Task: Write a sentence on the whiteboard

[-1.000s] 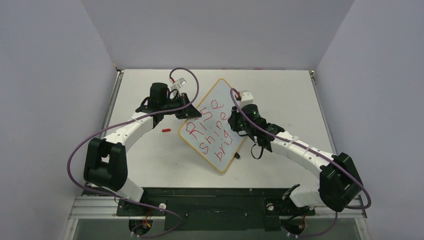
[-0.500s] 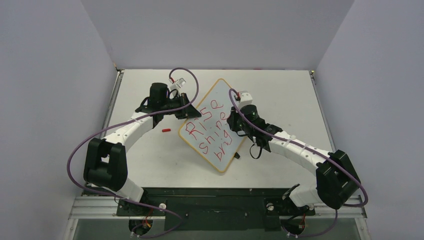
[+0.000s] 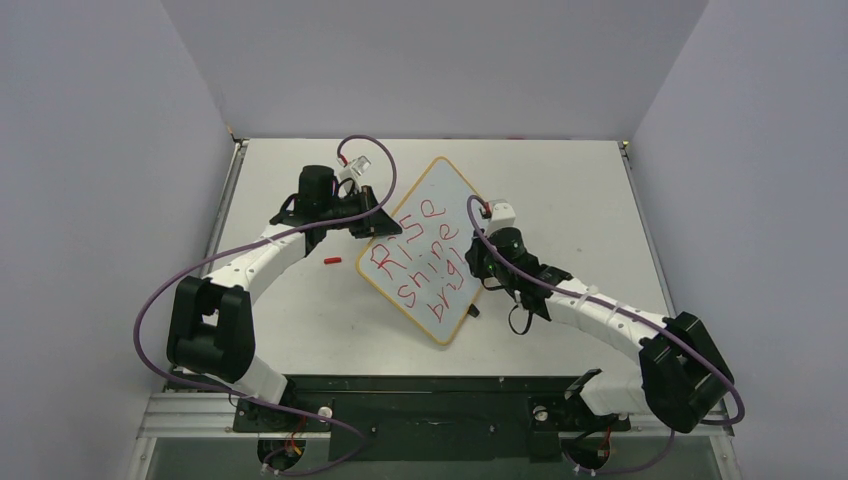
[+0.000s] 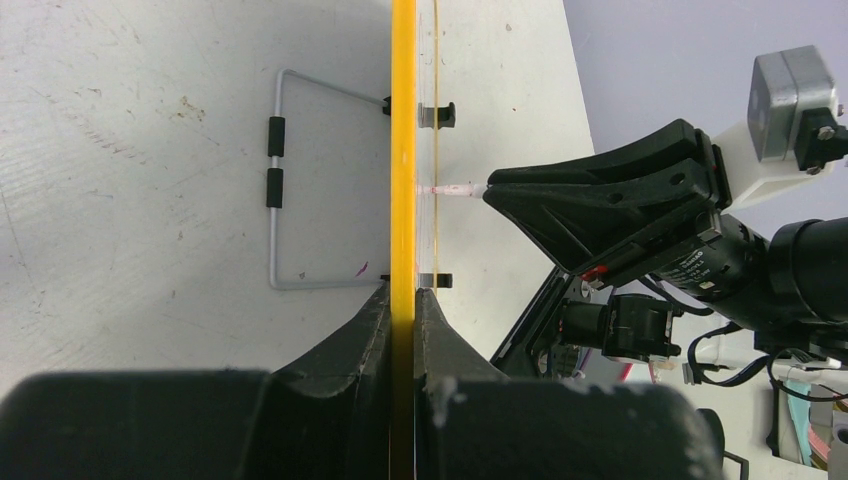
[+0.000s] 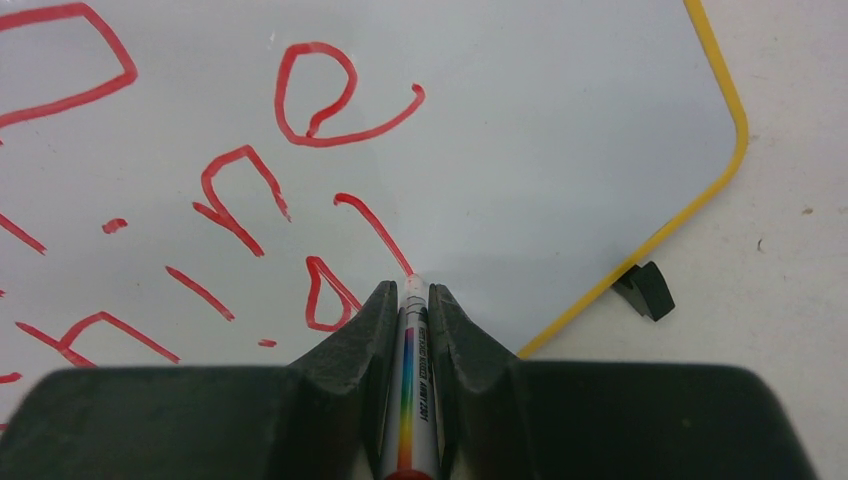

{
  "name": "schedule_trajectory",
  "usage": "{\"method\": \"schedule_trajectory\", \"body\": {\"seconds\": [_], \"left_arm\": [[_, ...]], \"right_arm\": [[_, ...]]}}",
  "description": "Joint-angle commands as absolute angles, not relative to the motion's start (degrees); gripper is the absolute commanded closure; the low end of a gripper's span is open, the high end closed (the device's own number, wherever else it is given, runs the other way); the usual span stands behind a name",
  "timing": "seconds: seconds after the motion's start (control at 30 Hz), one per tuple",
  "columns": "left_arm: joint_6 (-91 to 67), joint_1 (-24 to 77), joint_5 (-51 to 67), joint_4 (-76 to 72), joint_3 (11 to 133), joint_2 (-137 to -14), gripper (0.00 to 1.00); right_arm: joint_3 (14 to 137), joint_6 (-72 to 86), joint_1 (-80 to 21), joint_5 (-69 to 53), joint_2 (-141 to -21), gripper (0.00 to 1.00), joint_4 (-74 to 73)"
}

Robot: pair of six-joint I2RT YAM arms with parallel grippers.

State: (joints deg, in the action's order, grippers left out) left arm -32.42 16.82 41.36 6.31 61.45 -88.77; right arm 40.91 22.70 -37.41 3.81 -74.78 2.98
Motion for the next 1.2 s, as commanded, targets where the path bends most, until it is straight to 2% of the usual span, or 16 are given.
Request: {"method": "schedule_trajectory", "body": {"seconds": [0.0,0.33,1.17], "left_arm": [[-30.32,16.61,40.99,2.81,62.58,-85.40,1.00],[-30.39,16.61,41.02,2.88,62.52,-85.17,1.00],[-30.28,16.61,41.07,2.69,62.40,-85.24,1.00]], "right_arm": [[37.85,24.64,-37.47,3.06,-73.84,1.00,2.01],[37.52,25.52,-37.55,2.73,-73.26,1.00,1.97],[49.52,23.42,-37.86,2.97,-79.74,1.00,0.20]]}}
